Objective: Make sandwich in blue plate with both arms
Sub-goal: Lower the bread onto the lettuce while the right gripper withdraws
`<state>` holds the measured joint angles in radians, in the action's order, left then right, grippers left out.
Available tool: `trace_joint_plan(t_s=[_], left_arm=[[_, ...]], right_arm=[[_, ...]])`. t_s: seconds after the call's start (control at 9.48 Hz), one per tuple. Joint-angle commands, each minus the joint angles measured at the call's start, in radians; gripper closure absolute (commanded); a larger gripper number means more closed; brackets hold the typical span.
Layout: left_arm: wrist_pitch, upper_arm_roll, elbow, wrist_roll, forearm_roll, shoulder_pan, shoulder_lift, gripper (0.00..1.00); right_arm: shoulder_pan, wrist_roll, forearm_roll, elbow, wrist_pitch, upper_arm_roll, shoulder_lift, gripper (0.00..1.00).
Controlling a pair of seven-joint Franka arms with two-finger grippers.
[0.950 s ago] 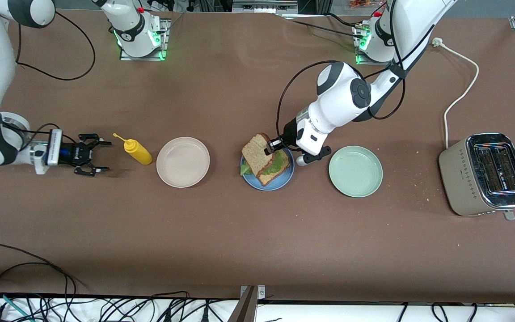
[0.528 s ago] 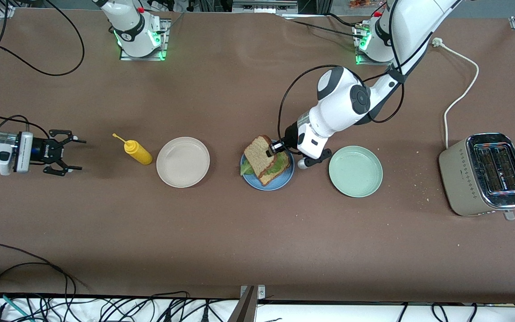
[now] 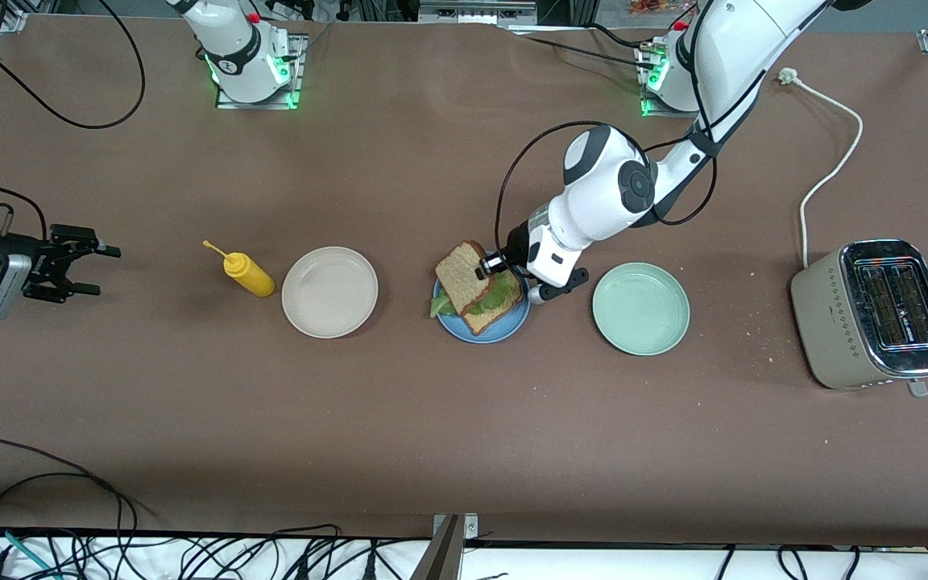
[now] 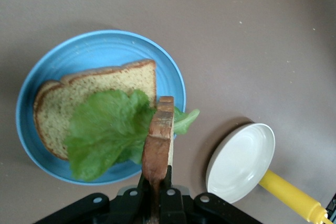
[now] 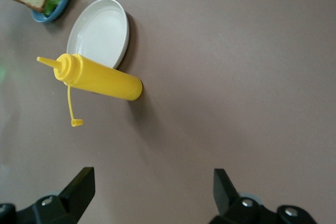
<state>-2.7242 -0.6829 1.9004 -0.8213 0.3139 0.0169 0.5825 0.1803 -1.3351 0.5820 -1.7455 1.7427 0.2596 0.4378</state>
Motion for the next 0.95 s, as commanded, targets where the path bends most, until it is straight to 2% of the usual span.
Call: trace_joint_plan(t_s=[0.0,0.21,0.32,0.42,0.63,0.84], left_arm=[[-0.009,0.057,-0.006,0.01,0.013,0.031,0.006,1.0],[0.001,0.095,-0.004,0.01,0.011,0.052,0.008,0.96],[0.001,0.106,-0.003,0.004,0.007,0.064,0.017,0.96],[0.001,0.111,0.009,0.004,0.007,0.069,0.02,0.96],[0.003,0.112,0.026,0.004,0.007,0.069,0.022,0.79],[0.003,0.118,0.038,0.005,0.007,0.069,0.022,0.49]], right_arm=[[-0.041,0.306,-0.163,-0.035,0.032,0.006,-0.1,0.0],[-0.076,0.571,-0.272,-0.039,0.023,0.006,-0.164,0.0],[-0.082,0.715,-0.337,-0.043,0.005,-0.014,-0.212,0.0],[-0.075,0.835,-0.4,-0.043,-0.018,-0.066,-0.259,0.0],[-0.065,1.079,-0.512,-0.039,-0.076,-0.178,-0.367,0.0],[-0.044,1.296,-0.548,-0.037,-0.091,-0.302,-0.418,0.0]])
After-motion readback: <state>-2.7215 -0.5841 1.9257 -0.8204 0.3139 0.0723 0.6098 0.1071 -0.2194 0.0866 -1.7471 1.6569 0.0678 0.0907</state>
